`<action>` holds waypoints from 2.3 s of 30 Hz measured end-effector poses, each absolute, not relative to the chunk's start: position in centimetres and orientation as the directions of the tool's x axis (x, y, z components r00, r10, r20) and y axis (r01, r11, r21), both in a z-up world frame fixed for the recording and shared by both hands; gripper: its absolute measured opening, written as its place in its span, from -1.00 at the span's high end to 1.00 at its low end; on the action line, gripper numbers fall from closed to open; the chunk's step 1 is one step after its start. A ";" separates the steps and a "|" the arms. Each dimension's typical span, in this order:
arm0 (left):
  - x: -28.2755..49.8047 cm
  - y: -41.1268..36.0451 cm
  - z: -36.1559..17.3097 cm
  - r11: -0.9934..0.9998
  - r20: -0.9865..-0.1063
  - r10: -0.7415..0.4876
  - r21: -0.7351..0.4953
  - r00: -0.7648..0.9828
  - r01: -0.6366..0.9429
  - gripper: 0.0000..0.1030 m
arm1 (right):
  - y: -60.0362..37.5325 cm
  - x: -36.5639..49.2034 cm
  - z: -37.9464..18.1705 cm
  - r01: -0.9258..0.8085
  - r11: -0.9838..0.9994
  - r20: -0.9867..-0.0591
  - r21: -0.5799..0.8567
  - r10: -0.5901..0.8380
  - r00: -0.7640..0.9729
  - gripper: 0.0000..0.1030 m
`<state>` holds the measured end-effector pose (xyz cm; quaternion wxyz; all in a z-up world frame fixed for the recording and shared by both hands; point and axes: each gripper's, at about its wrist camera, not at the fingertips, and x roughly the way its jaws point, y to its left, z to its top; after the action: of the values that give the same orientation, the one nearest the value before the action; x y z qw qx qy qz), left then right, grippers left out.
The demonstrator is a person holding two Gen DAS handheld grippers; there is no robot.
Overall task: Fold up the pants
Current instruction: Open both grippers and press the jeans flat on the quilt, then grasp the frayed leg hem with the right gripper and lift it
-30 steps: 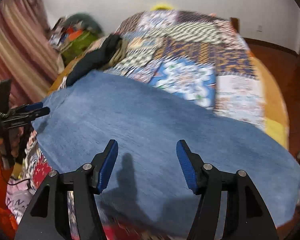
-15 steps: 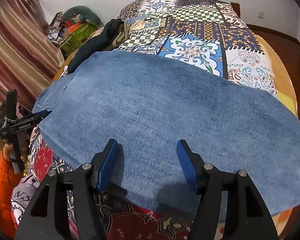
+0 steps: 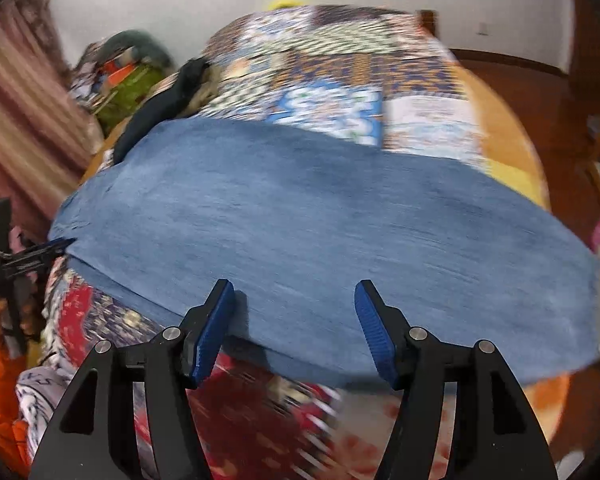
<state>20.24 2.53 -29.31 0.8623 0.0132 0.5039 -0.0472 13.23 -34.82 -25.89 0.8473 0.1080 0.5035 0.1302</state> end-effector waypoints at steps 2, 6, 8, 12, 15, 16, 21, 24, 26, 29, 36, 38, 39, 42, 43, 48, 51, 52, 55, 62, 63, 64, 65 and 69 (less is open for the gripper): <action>20.6 1.2 -27.8 0.991 -0.852 -0.087 -0.024 0.516 0.128 -0.69 | -37.2 12.0 -25.6 -0.042 0.955 -0.830 0.295 0.277 0.485 -0.15; 22.0 -2.6 -25.9 0.977 -0.827 -0.143 -0.029 0.544 0.213 -0.69 | -41.8 9.7 -25.3 0.100 0.952 -0.829 0.288 0.196 0.523 -0.15; 23.1 -5.8 -25.4 0.961 -0.821 -0.179 -0.027 0.542 0.277 -0.69 | -43.9 8.4 -25.1 0.166 0.940 -0.823 0.297 0.164 0.543 -0.15; 24.8 -12.1 -25.4 0.919 -0.829 -0.235 -0.020 0.507 0.393 -0.69 | -47.0 6.1 -25.0 0.268 0.914 -0.816 0.306 0.106 0.569 -0.25; 25.0 -16.5 -25.8 0.879 -0.838 -0.262 -0.002 0.478 0.477 -0.70 | -48.3 4.7 -25.6 0.319 0.891 -0.814 0.322 0.089 0.574 -0.26; 25.0 -18.0 -26.1 0.864 -0.843 -0.266 0.008 0.468 0.504 -0.70 | -48.8 4.3 -26.1 0.338 0.880 -0.815 0.333 0.089 0.573 -0.26; 24.2 -24.3 -28.3 0.788 -0.879 -0.268 0.036 0.395 0.615 -0.70 | -50.8 3.0 -29.0 0.429 0.800 -0.818 0.420 0.129 0.561 -0.26; 23.7 -26.9 -29.9 0.763 -0.900 -0.265 0.024 0.346 0.646 -0.70 | -51.7 2.9 -30.4 0.447 0.738 -0.789 0.505 0.185 0.585 -0.26; 23.5 -27.8 -30.6 0.757 -0.909 -0.266 0.008 0.320 0.653 -0.70 | -52.1 3.1 -30.9 0.453 0.718 -0.780 0.528 0.201 0.592 -0.26; 23.1 -28.7 -31.3 0.754 -0.913 -0.253 0.020 0.319 0.656 -0.78 | -52.5 3.5 -31.7 0.467 0.684 -0.768 0.561 0.218 0.602 -0.26; 21.9 -30.2 -32.0 0.723 -0.915 -0.219 0.082 0.339 0.687 -0.83 | -53.7 4.3 -32.5 0.493 0.609 -0.732 0.622 0.227 0.642 -0.26; 22.0 -30.2 -32.0 0.724 -0.915 -0.220 0.080 0.339 0.685 -0.84 | -53.8 4.7 -32.9 0.499 0.604 -0.735 0.622 0.229 0.639 -0.26; 22.0 -30.1 -32.1 0.726 -0.915 -0.221 0.077 0.337 0.684 -0.85 | -53.8 4.8 -33.1 0.502 0.602 -0.737 0.621 0.230 0.636 -0.26; 22.1 -30.1 -32.3 0.724 -0.917 -0.219 0.077 0.334 0.686 -0.88 | -54.0 5.2 -33.8 0.501 0.580 -0.727 0.643 0.255 0.638 -0.32; 22.0 -30.2 -32.3 0.723 -0.917 -0.216 0.081 0.336 0.687 -0.88 | -54.1 5.2 -34.1 0.497 0.566 -0.717 0.658 0.269 0.643 -0.32; 21.9 -30.2 -32.4 0.721 -0.915 -0.214 0.088 0.342 0.688 -0.90 | -54.7 5.4 -34.6 0.487 0.523 -0.685 0.700 0.298 0.665 -0.32; 21.8 -30.2 -32.4 0.720 -0.915 -0.215 0.088 0.342 0.688 -0.90 | -54.9 5.2 -34.4 0.475 0.521 -0.669 0.709 0.283 0.687 -0.17; 21.8 -30.2 -32.4 0.719 -0.915 -0.214 0.089 0.342 0.689 -0.90 | -55.0 5.1 -34.2 0.472 0.524 -0.664 0.709 0.272 0.697 -0.05; 21.8 -30.2 -32.4 0.719 -0.915 -0.215 0.088 0.342 0.689 -0.90 | -55.3 4.7 -34.0 0.470 0.521 -0.654 0.712 0.248 0.715 0.27; 21.8 -30.2 -32.4 0.721 -0.914 -0.222 0.081 0.340 0.689 -0.90 | -55.2 4.2 -32.8 0.454 0.552 -0.640 0.700 0.202 0.741 0.74; 21.9 -30.1 -32.4 0.721 -0.914 -0.224 0.079 0.339 0.689 -0.90 | -55.0 4.4 -32.5 0.451 0.562 -0.640 0.693 0.192 0.744 0.77; 21.9 -30.1 -32.3 0.722 -0.913 -0.228 0.074 0.337 0.688 -0.90 | -54.9 4.4 -32.1 0.447 0.574 -0.639 0.686 0.182 0.747 0.78; 21.9 -30.1 -32.3 0.723 -0.913 -0.232 0.069 0.335 0.687 -0.90 | -54.8 4.5 -31.7 0.444 0.583 -0.638 0.681 0.175 0.750 0.79; 22.2 -29.7 -32.0 0.732 -0.911 -0.255 0.038 0.325 0.680 -0.90 | -54.8 4.5 -30.0 0.424 0.605 -0.618 0.674 0.147 0.772 0.80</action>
<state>22.20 -29.72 -31.97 0.7854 0.2132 0.4992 -0.2976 4.51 -54.77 -30.04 0.8340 0.4366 0.3271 -0.0832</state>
